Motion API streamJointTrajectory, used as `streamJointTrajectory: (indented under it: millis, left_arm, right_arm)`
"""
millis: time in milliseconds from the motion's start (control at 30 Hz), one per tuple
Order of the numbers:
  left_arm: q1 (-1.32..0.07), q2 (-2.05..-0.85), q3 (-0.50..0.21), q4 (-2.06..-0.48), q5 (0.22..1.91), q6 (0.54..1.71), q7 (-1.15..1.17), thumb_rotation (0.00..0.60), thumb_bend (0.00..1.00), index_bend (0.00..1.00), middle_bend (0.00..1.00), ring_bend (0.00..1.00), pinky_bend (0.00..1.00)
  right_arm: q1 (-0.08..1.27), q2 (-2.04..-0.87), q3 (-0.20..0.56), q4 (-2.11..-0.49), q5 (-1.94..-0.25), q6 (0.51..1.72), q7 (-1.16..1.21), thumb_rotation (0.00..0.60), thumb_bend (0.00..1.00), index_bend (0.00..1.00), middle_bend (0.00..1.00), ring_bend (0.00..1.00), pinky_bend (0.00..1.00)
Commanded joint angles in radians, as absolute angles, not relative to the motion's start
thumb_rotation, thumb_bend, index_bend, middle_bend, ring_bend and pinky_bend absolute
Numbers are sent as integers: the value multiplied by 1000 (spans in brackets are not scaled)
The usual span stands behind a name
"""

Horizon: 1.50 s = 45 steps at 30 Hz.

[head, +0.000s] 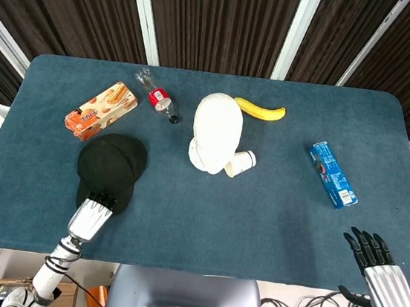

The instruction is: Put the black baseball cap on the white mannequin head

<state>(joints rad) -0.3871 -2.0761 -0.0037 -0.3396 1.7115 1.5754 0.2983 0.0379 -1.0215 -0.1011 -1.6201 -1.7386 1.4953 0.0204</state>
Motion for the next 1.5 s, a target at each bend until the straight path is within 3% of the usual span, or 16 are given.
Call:
streamJointTrajectory:
  millis: [33, 500, 767, 1133, 1500]
  left_arm:
    - [-422, -2105, -6, -260, 1720, 1673, 231, 600, 496, 717, 739, 689, 740]
    - [-527, -2023, -74, -209, 1659, 1958, 116, 600, 552, 747, 775, 711, 754]
    - [-631, -1913, -136, -262, 1614, 2045, 127, 600, 561, 749, 790, 720, 754]
    - [-846, -1786, -180, -402, 1615, 1977, 261, 600, 567, 751, 799, 727, 754]
    - [-1070, -1800, -197, -512, 1635, 1750, 444, 600, 567, 752, 800, 729, 754]
  right_arm:
    - [38, -1021, -102, -1620, -1739, 1494, 20, 600, 76, 0, 0, 0, 0]
    - [43, -1028, -105, -1628, -1740, 1477, -2, 600, 76, 0, 0, 0, 0]
    - [44, -1031, -104, -1631, -1737, 1471, -10, 600, 76, 0, 0, 0, 0]
    - [44, -1028, -100, -1630, -1727, 1472, -3, 600, 76, 0, 0, 0, 0]
    - [50, -1013, -95, -1624, -1713, 1467, 42, 600, 76, 0, 0, 0, 0]
